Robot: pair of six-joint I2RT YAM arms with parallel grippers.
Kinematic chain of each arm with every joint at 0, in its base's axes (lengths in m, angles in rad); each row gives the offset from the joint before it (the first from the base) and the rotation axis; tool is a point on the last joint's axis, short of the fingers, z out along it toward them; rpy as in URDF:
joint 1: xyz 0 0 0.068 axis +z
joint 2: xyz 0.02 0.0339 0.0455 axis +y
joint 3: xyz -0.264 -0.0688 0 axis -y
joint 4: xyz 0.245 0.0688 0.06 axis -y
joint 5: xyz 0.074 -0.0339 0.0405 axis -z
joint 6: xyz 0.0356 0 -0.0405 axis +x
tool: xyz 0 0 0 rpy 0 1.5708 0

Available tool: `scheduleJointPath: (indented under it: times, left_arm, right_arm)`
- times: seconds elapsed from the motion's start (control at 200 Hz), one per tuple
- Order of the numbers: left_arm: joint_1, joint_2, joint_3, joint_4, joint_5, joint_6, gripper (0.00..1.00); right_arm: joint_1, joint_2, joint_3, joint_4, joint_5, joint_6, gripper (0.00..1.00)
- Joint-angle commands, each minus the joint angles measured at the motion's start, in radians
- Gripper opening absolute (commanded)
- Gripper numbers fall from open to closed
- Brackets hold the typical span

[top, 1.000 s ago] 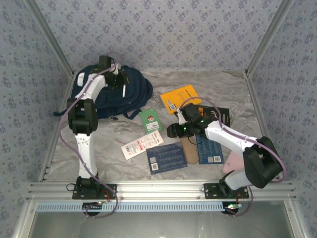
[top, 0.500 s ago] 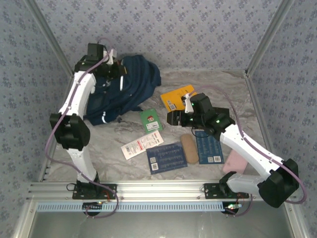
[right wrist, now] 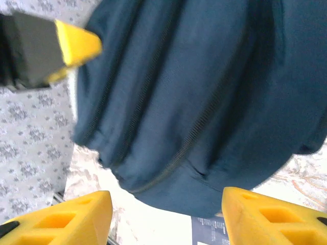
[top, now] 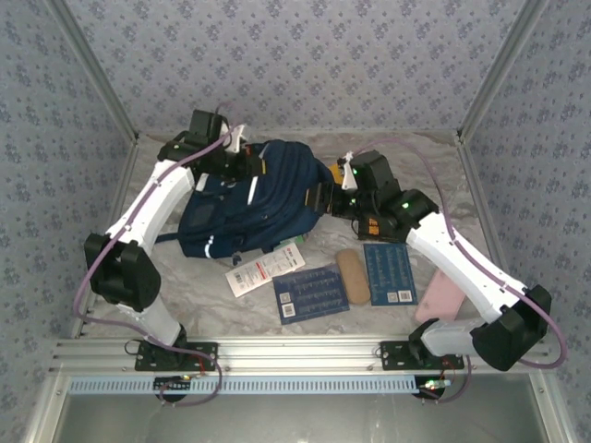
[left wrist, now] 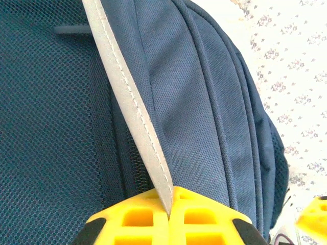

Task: Pack books, pencil case, and school supplies into a backpack

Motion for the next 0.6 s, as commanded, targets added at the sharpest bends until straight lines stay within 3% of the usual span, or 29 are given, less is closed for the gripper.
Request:
scheduleJointPath:
  times: [0.0,0.345,0.595]
  left_arm:
    - [-0.026,-0.066,-0.018,0.118,0.038,-0.004,0.0]
    - [-0.059,-0.056,-0.036,0.139,0.06,0.007,0.0]
    - [-0.065,-0.055,-0.046,0.153,0.079,0.002,0.0]
  right_arm:
    - [0.0,0.009,0.07,-0.139,0.067,0.031,0.59]
    - [0.016,0.191,0.22,-0.136,0.037,0.044,0.56]
    - [0.019,0.293,0.21,-0.051,0.017,0.084,0.49]
